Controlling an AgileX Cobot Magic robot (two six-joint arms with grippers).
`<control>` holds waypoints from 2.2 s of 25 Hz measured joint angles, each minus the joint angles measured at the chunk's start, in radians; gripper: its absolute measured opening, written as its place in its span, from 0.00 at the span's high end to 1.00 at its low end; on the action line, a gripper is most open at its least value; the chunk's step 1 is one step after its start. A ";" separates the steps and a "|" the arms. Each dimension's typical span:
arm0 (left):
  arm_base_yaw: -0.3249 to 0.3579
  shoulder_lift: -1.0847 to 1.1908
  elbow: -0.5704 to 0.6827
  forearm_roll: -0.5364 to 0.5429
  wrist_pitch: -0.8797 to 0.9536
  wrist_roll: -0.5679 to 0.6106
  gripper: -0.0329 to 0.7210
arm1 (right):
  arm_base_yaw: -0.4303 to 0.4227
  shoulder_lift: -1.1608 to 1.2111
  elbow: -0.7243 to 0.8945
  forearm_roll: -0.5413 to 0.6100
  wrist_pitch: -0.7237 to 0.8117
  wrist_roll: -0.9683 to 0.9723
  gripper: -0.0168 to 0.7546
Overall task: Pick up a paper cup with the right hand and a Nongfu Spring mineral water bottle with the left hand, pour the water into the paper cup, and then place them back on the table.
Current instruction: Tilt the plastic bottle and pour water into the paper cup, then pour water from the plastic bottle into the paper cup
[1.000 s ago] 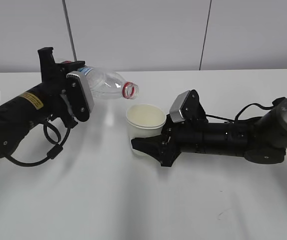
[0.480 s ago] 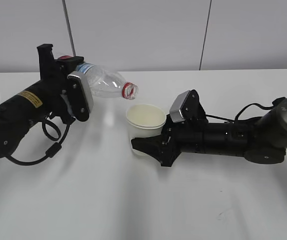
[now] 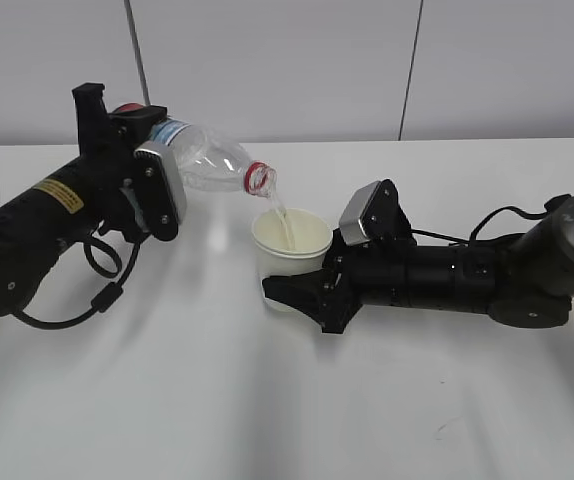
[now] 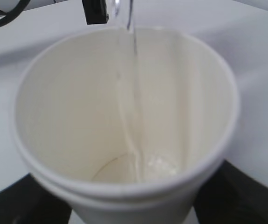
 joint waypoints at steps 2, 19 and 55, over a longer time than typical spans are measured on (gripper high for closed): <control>0.000 0.000 0.000 0.000 -0.002 0.009 0.45 | 0.000 0.000 0.000 0.000 0.000 0.000 0.32; 0.000 0.000 0.000 0.000 -0.008 0.038 0.45 | 0.000 0.000 0.000 -0.002 0.013 0.000 0.32; 0.000 0.000 0.000 -0.003 -0.016 0.046 0.45 | 0.000 0.000 0.000 -0.008 0.020 0.001 0.32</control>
